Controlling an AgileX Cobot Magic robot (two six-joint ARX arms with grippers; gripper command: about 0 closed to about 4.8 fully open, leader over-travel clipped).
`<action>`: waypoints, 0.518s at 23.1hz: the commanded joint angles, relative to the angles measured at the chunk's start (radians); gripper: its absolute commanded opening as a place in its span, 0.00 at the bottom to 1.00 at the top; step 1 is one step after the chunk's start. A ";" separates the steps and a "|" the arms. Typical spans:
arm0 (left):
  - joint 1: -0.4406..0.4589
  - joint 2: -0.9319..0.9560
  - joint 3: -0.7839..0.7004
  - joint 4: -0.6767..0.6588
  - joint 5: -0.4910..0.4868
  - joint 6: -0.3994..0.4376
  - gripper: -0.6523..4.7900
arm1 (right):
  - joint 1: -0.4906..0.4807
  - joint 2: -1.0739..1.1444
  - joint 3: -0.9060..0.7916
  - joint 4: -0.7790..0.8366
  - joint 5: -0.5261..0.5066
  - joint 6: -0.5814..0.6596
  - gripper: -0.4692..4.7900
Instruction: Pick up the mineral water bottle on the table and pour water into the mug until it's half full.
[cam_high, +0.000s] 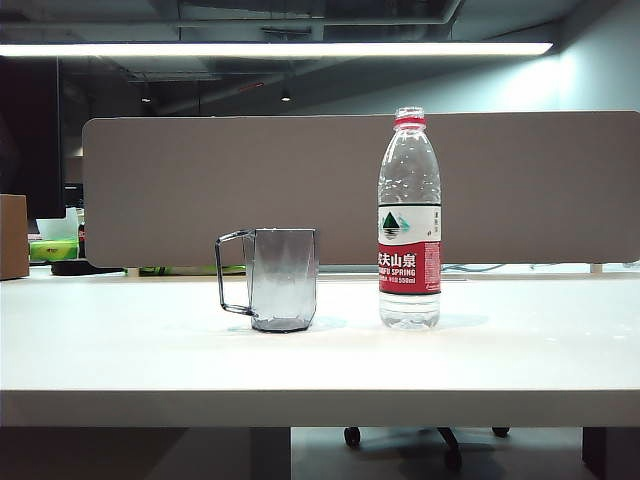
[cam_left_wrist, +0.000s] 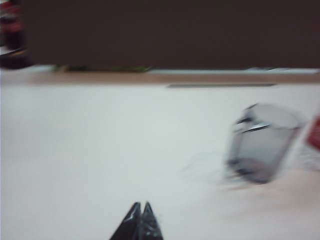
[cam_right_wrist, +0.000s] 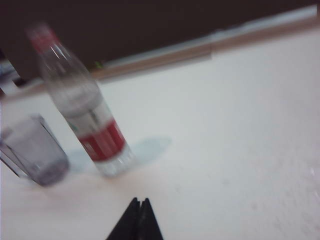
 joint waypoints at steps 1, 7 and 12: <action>-0.002 0.000 0.035 0.028 0.194 -0.096 0.11 | 0.002 0.001 0.098 -0.043 -0.070 0.042 0.08; -0.002 0.000 0.070 0.039 0.386 -0.138 0.11 | 0.002 0.043 0.205 -0.029 -0.159 -0.012 0.08; -0.002 0.000 0.124 0.038 0.400 -0.156 0.11 | 0.003 0.266 0.223 0.008 -0.203 -0.123 0.28</action>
